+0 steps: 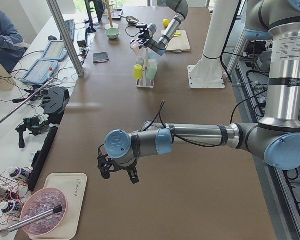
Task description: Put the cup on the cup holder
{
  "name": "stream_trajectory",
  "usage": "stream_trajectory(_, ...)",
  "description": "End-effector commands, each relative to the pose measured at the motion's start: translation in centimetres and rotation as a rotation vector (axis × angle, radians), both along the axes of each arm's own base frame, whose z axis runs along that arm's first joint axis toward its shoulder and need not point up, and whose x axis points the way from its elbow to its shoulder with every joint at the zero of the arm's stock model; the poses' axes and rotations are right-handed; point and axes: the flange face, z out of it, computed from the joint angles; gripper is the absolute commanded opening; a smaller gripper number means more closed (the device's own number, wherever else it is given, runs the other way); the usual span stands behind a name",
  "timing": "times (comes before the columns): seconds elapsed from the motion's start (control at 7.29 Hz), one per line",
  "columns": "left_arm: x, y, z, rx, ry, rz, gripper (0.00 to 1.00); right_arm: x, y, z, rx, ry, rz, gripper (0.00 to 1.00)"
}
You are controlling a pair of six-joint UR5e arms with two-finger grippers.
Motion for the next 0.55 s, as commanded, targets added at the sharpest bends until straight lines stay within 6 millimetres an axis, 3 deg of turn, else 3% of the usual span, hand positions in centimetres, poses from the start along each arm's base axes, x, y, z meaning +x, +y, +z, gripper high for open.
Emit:
stream_trajectory(0.0, -0.37, -0.37, -0.82, 0.075, -0.050, 0.051, 0.98, 0.50, -1.35, 0.02, -0.007, 0.054, 0.003, 0.00)
stream_trajectory(0.41, -0.95, 0.39, -0.95, 0.221, -0.144, 0.190, 0.98, 0.23, -1.37, 0.12, -0.008, 0.077, -0.019, 0.00)
